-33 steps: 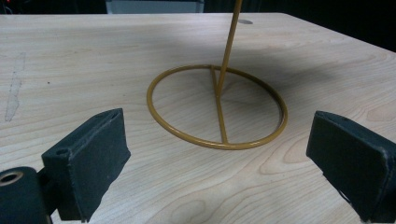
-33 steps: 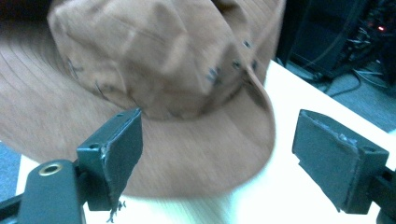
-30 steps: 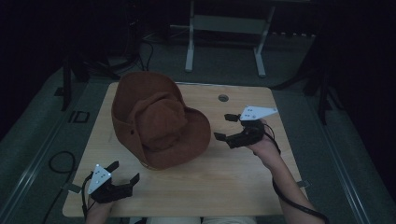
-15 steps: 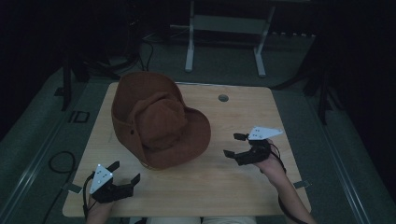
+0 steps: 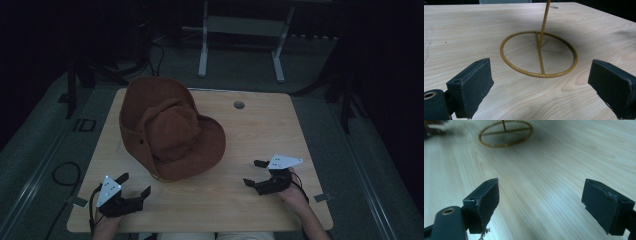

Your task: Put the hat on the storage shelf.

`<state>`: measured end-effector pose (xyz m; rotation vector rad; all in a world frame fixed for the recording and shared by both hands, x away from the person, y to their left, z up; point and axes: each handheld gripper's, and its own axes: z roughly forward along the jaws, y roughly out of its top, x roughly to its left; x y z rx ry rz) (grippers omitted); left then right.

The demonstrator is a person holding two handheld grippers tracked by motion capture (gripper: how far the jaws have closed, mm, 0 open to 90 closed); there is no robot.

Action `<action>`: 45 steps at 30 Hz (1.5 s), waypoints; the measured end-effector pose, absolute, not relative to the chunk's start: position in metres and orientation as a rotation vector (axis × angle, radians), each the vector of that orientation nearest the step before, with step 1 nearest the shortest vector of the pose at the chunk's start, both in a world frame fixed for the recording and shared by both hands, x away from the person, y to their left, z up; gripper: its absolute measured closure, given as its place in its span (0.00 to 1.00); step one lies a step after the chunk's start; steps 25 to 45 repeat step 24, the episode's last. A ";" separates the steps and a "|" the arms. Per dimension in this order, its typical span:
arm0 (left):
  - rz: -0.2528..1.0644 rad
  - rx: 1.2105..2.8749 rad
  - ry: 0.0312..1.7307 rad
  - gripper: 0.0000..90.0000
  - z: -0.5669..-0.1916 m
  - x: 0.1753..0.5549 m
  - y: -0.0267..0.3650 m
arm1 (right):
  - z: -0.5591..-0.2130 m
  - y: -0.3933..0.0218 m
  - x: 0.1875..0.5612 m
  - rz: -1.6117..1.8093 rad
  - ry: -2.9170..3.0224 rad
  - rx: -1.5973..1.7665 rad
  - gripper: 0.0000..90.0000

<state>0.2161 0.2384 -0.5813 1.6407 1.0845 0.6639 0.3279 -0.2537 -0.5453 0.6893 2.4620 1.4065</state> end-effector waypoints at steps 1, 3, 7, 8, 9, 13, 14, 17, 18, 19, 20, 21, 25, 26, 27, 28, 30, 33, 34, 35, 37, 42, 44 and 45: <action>0.665 1.641 1.084 0.06 -0.581 0.216 0.238 | -0.547 -0.255 0.327 1.398 2.460 0.683 0.16; 0.663 1.638 1.084 0.06 -0.581 0.216 0.238 | -0.550 -0.258 0.324 1.392 2.456 0.688 0.16; 0.665 1.639 1.081 0.06 -0.581 0.216 0.238 | -0.557 -0.267 0.318 1.376 2.462 0.707 0.16; 0.663 1.640 1.081 0.06 -0.581 0.216 0.238 | -0.560 -0.270 0.317 1.367 2.461 0.714 0.16; 0.665 1.641 1.082 0.06 -0.581 0.216 0.238 | -0.561 -0.273 0.316 1.354 2.463 0.722 0.16; 0.664 1.640 1.081 0.06 -0.581 0.216 0.238 | -0.564 -0.284 0.313 1.339 2.443 0.763 0.16; 0.664 1.640 1.081 0.06 -0.581 0.216 0.238 | -0.564 -0.287 0.312 1.333 2.433 0.774 0.16; 0.664 1.640 1.080 0.06 -0.581 0.216 0.238 | -0.566 -0.294 0.309 1.287 2.417 0.785 0.16; 0.666 1.640 1.081 0.06 -0.581 0.216 0.238 | -0.567 -0.297 0.309 1.281 2.414 0.795 0.16; 0.665 1.640 1.082 0.06 -0.581 0.216 0.238 | -0.567 -0.298 0.309 1.283 2.410 0.805 0.16; 0.664 1.640 1.082 0.06 -0.581 0.216 0.238 | -0.568 -0.301 0.310 1.293 2.402 0.818 0.16; 0.666 1.639 1.082 0.06 -0.581 0.216 0.238 | -0.568 -0.301 0.310 1.300 2.399 0.827 0.16; 0.668 1.641 1.081 0.06 -0.581 0.216 0.238 | -0.568 -0.302 0.311 1.307 2.395 0.832 0.16; 0.668 1.641 1.081 0.06 -0.581 0.216 0.238 | -0.568 -0.302 0.311 1.307 2.395 0.832 0.16; 0.668 1.641 1.081 0.06 -0.581 0.216 0.238 | -0.568 -0.302 0.311 1.307 2.395 0.832 0.16; 0.668 1.641 1.081 0.06 -0.581 0.216 0.238 | -0.568 -0.302 0.311 1.307 2.395 0.832 0.16; 0.668 1.641 1.081 0.06 -0.581 0.216 0.238 | -0.568 -0.302 0.311 1.307 2.395 0.832 0.16; 0.668 1.641 1.081 0.06 -0.581 0.216 0.238 | -0.568 -0.302 0.311 1.307 2.395 0.832 0.16; 0.668 1.641 1.081 0.06 -0.581 0.216 0.238 | -0.568 -0.302 0.311 1.307 2.395 0.832 0.16; 0.668 1.641 1.081 0.06 -0.581 0.216 0.238 | -0.568 -0.302 0.311 1.307 2.395 0.832 0.16; 0.668 1.641 1.081 0.06 -0.581 0.216 0.238 | -0.568 -0.302 0.311 1.307 2.395 0.832 0.16; 0.668 1.641 1.081 0.06 -0.581 0.216 0.238 | -0.568 -0.302 0.311 1.307 2.395 0.832 0.16; 0.668 1.641 1.081 0.06 -0.581 0.216 0.238 | -0.568 -0.302 0.311 1.307 2.395 0.832 0.16; 0.668 1.641 1.081 0.06 -0.581 0.216 0.238 | -0.568 -0.302 0.311 1.307 2.395 0.832 0.16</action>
